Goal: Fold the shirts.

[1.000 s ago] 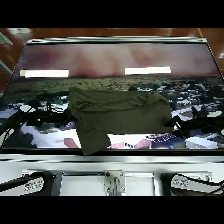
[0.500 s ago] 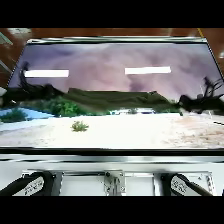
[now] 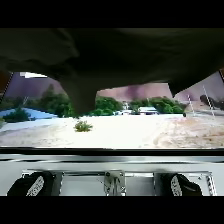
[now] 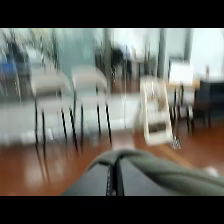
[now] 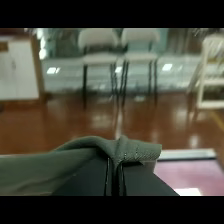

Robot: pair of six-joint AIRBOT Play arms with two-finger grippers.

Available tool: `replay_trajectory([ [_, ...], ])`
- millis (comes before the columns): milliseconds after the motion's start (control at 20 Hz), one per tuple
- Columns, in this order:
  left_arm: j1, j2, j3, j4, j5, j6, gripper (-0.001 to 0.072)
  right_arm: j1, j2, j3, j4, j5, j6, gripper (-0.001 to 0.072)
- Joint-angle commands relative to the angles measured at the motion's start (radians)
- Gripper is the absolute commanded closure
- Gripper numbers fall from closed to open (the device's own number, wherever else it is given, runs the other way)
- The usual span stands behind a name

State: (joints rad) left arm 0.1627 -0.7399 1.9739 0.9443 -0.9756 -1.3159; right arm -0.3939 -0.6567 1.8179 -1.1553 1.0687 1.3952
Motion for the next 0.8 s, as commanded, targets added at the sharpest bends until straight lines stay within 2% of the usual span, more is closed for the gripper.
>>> replay_trajectory([
  [0, 0.001, 0.124, 0.088, 0.246, -0.119, -0.120, 0.0673, 0.001, 0.127, 0.092, -0.191, 0.206, 0.107, 0.0645],
  [100, 0.001, 0.162, 0.087, 0.334, -0.266, -0.164, 0.0672, 0.001, 0.152, 0.092, -0.262, 0.328, 0.118, 0.0645],
  [200, 0.001, 0.172, 0.081, 0.348, -0.386, -0.174, 0.0672, 0.001, 0.151, 0.091, -0.278, 0.412, 0.116, 0.0645],
  [350, 0.001, 0.172, 0.013, 0.346, -0.475, -0.174, 0.0673, 0.001, 0.105, 0.091, -0.279, 0.541, 0.111, 0.0645],
  [500, 0.001, 0.164, -0.142, 0.347, -0.563, -0.174, 0.0672, 0.001, 0.002, 0.066, -0.288, 0.761, 0.108, 0.0645],
  [650, 0.001, 0.163, -0.387, 0.346, -0.578, -0.174, 0.0672, 0.001, -0.028, -0.174, -0.288, 0.772, 0.113, 0.0646],
  [750, 0.001, 0.145, -0.584, 0.339, -0.529, -0.174, 0.0672, 0.001, -0.043, -0.397, -0.273, 0.655, 0.094, 0.0646],
])
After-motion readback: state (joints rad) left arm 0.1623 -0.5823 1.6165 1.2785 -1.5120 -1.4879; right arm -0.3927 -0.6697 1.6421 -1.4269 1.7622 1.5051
